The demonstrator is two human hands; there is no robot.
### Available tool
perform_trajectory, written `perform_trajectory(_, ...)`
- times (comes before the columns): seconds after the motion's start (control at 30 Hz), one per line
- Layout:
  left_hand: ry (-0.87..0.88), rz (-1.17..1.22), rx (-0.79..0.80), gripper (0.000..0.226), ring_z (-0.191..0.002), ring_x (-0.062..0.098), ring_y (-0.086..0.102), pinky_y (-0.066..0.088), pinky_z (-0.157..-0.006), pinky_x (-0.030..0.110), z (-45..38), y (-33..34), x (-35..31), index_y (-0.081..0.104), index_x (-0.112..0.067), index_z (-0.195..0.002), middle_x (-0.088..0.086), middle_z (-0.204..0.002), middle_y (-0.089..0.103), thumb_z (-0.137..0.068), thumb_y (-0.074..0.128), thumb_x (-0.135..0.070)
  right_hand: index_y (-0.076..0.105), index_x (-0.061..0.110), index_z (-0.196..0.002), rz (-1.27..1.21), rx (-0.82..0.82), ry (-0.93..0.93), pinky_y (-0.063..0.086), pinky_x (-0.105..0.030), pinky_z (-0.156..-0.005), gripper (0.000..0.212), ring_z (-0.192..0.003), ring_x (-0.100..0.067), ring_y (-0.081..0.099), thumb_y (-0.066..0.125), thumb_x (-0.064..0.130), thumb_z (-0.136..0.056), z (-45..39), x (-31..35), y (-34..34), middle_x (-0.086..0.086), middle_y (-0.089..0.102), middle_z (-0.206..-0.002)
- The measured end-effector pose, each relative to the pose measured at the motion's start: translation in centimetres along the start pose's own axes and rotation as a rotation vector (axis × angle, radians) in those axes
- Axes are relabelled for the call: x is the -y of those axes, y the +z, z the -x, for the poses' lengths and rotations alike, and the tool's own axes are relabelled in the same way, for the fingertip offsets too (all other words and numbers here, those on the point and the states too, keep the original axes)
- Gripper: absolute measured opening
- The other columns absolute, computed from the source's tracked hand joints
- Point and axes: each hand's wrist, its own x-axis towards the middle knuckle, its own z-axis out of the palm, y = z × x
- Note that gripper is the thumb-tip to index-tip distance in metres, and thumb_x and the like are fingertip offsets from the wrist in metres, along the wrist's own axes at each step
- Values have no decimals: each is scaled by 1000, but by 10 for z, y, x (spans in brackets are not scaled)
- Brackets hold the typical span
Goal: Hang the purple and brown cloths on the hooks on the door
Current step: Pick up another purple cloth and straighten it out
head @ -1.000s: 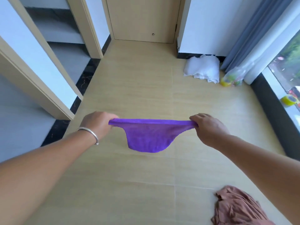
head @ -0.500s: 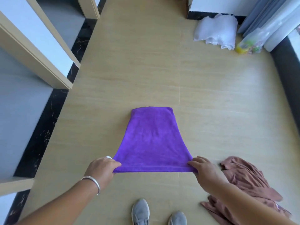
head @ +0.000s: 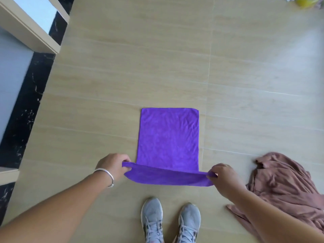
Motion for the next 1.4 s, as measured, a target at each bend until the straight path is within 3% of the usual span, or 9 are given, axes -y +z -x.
perform_trajectory(0.23, 33, 252, -127, 23, -75, 19, 66, 45, -64, 26, -179, 4, 6, 62, -35, -73, -7, -76, 69, -74, 79, -19, 67, 14, -75, -113, -138, 58, 38, -31, -58, 29, -76, -25, 58, 64, 41, -88, -181, -2, -12, -4, 62, -75)
perform_trajectory(0.33, -7, 328, -181, 42, -92, 23, 64, 50, -79, 31, -272, 15, 8, 62, -26, -118, 5, -117, 65, -80, 71, -10, 65, 11, -79, -169, -207, 95, 39, -29, -58, 30, -80, -29, 58, 61, 39, -89, -274, -1, -10, -6, 62, -77)
perform_trajectory(0.43, 59, 185, -417, 69, -128, 30, 46, 39, -106, 38, -325, 44, 3, 37, -13, -146, 15, -143, 42, -83, 66, -13, 54, 10, -128, -297, -345, 120, 43, -33, -88, 45, -111, -31, 54, 63, 29, -88, -344, -4, 12, -13, 56, -122)
perform_trajectory(0.6, 556, -233, -571, 63, -136, 26, 39, 31, -110, 48, -304, 158, -3, 44, -19, -144, 10, -150, 39, -87, 46, -46, 57, 18, -124, 160, -636, -531, 42, -41, -101, 41, -123, -29, 49, 54, 27, -84, -348, -37, 103, -6, 52, -135)
perform_trajectory(0.67, 544, -383, -435, 66, -141, 25, 34, 26, -112, 51, -293, 186, 2, 43, -24, -145, 9, -154, 34, -86, 39, -53, 60, 19, -126, 358, -538, -683, 39, -42, -106, 44, -128, -28, 47, 49, 35, -86, -331, -56, 130, -8, 52, -139)
perform_trajectory(0.83, 401, -475, -293, 75, -147, 25, 20, 18, -117, 52, -288, 180, -1, 28, -25, -151, 9, -159, 19, -91, 5, -65, 40, 25, -145, 520, -282, -509, 24, -46, -115, 64, -142, -26, 31, 40, 57, -90, -302, -60, 141, -6, 33, -155)
perform_trajectory(1.0, 334, -477, -347, 74, -149, 19, -1, 1, -120, 46, -332, 149, -11, 2, -34, -153, 3, -162, -4, -88, -2, -68, 8, 31, -153, 606, -333, -395, 3, -43, -119, 66, -149, -23, 0, 29, 56, -96, -349, -41, 101, -4, 3, -162)
perform_trajectory(1.2, 586, -465, -465, 65, -145, 27, 26, 22, -116, 50, -312, 125, -29, 28, -24, -151, 10, -159, 20, -93, 35, -51, 23, 24, -152, 557, -338, -508, 15, -41, -118, 71, -147, -24, 15, 45, 55, -92, -326, -22, 103, -8, 18, -160)
perform_trajectory(1.4, 679, -677, -259, 78, -138, 27, 38, 40, -104, 55, -246, 189, 8, 45, -21, -143, 10, -150, 40, -79, 42, -66, 51, 18, -139, 710, -199, -741, 43, -51, -103, 80, -135, -25, 43, 48, 70, -78, -271, -59, 152, -9, 42, -149)
